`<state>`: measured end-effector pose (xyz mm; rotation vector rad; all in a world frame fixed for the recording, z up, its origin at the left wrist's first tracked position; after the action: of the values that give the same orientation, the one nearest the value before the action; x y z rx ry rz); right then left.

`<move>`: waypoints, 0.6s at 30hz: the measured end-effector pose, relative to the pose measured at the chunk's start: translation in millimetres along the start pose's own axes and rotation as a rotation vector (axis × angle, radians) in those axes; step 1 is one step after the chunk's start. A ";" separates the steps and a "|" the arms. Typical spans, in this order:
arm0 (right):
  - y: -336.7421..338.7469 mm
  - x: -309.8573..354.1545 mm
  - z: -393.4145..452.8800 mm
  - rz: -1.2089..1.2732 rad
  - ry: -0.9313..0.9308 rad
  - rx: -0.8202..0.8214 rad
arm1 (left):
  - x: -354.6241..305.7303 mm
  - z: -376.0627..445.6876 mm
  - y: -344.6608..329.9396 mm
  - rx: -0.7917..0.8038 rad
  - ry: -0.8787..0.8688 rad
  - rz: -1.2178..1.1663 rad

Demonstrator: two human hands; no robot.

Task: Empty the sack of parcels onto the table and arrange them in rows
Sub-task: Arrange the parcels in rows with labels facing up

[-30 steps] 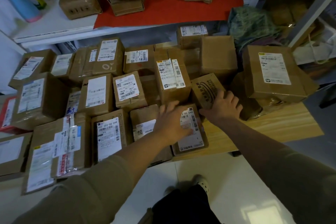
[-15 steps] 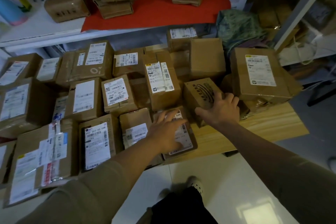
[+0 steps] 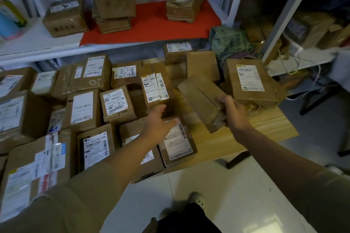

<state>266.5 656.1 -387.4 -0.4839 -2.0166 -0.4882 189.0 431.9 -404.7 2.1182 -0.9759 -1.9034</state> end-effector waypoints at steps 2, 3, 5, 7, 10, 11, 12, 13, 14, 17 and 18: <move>1.6 -1.7 -4.5 0.103 -0.069 0.056 | -11.8 -1.2 9.1 -0.019 0.060 -0.157; 1.1 -2.6 -6.5 0.136 -0.105 0.106 | -15.9 -2.1 11.9 -0.005 0.086 -0.195; -4.8 -1.8 -12.0 0.212 -0.176 0.267 | -18.6 -4.8 14.0 0.068 0.144 -0.291; -13.1 0.2 -18.4 0.308 -0.237 0.399 | -22.6 -11.2 14.3 0.157 0.189 -0.493; -25.5 2.5 -25.6 0.380 -0.286 0.501 | -28.7 -18.2 16.0 0.238 0.219 -0.754; -29.3 2.3 -27.5 0.391 -0.303 0.522 | -29.9 -19.6 17.5 0.250 0.224 -0.799; -31.8 1.3 -29.0 0.394 -0.319 0.535 | -31.0 -21.6 19.2 0.264 0.230 -0.833; -34.2 0.7 -30.6 0.395 -0.333 0.549 | -31.2 -22.5 20.2 0.282 0.238 -0.863; -35.9 -0.8 -31.0 0.388 -0.343 0.563 | -31.3 -23.2 21.0 0.296 0.242 -0.886; -39.2 -2.8 -31.2 0.341 -0.353 0.522 | -32.3 -24.8 25.1 0.260 0.251 -0.934; -38.6 -3.8 -29.1 0.329 -0.350 0.475 | -32.0 -24.0 26.1 0.226 0.261 -0.922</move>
<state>269.0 607.9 -383.0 -0.6155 -2.2313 0.2949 201.8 421.1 -360.0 3.2141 -0.1310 -1.7496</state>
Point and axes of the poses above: each hand's wrist, its own z-axis towards the middle knuckle, its own y-axis out of the back of the hand, x = y × z, the point moved 3 cm from there along z, towards the middle knuckle, and after that the axes turned 4 degrees about -y, right-handed, at the moved point
